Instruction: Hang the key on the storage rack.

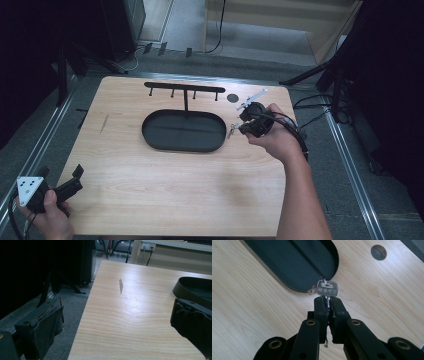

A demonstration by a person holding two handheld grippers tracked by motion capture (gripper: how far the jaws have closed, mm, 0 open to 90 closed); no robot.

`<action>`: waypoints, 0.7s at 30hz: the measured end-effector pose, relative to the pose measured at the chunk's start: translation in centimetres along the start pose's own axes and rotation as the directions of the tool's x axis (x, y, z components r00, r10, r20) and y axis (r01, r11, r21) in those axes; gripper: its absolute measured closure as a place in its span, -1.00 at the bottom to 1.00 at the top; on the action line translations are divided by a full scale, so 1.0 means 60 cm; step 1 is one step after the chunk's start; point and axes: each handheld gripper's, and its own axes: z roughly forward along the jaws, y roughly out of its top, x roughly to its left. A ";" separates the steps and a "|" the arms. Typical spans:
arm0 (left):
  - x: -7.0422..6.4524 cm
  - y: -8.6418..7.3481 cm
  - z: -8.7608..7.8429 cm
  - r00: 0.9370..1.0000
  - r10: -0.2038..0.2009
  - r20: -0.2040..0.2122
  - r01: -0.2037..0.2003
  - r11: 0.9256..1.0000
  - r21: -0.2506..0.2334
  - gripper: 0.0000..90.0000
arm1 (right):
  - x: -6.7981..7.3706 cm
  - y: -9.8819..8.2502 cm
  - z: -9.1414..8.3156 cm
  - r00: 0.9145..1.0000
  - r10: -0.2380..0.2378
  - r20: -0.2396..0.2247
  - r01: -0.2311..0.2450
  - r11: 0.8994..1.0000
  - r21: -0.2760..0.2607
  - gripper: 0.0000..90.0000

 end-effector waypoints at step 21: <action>0.001 0.000 0.001 1.000 -0.012 0.000 0.012 1.000 -0.002 -1.00 | 0.039 0.138 -0.012 0.997 0.049 0.054 -0.051 0.998 0.037 0.90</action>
